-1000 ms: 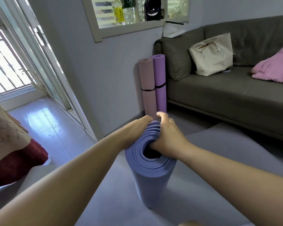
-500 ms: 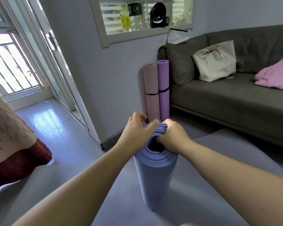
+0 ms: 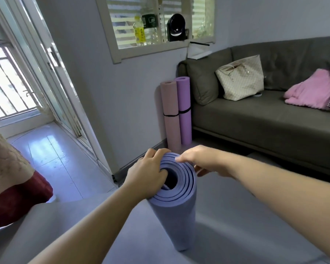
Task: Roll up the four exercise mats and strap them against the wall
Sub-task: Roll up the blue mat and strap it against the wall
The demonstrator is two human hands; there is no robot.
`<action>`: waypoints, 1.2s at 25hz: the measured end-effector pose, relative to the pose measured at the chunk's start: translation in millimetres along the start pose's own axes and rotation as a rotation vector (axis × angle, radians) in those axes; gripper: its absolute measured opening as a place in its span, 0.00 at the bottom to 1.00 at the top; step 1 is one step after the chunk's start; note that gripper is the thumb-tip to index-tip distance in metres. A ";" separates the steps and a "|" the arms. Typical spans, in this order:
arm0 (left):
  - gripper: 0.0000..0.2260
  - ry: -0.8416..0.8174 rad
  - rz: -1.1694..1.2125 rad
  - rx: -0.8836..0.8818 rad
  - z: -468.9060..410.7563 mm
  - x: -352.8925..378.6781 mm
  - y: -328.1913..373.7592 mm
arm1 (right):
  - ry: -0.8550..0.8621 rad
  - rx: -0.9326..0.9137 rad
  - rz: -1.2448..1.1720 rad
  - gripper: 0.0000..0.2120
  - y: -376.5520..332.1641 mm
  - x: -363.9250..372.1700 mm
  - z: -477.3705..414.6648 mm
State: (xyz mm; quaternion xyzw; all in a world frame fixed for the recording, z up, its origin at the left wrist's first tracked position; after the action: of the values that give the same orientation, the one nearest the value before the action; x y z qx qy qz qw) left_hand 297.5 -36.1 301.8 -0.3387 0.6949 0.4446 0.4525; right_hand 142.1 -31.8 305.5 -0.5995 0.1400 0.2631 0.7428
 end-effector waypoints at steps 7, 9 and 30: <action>0.28 -0.166 -0.111 0.072 -15.3 9.1 16.8 | -0.245 0.085 0.295 0.17 -1.2 -0.4 -11.9; 0.29 -0.150 -0.119 0.101 -19.0 12.5 20.8 | -0.292 0.101 0.289 0.20 7.1 -1.6 -10.1; 0.25 0.168 -0.130 0.109 -8.3 36.5 46.8 | 0.313 0.116 -0.209 0.28 41.4 -27.9 -28.9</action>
State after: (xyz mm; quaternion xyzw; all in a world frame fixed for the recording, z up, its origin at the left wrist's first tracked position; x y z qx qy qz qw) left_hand 240.8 -28.7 284.0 -0.3942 0.7299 0.3460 0.4383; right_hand 99.1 -60.0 279.4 -0.6003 0.2055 0.0796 0.7688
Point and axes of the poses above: each hand's wrist, its own z-axis away from the middle knuckle, its own x-axis out of the palm, y = z × x, the point moved 4 cm from there along -z, towards the middle knuckle, and after that the axes turned 5 degrees about y, right-handed, at the moved point
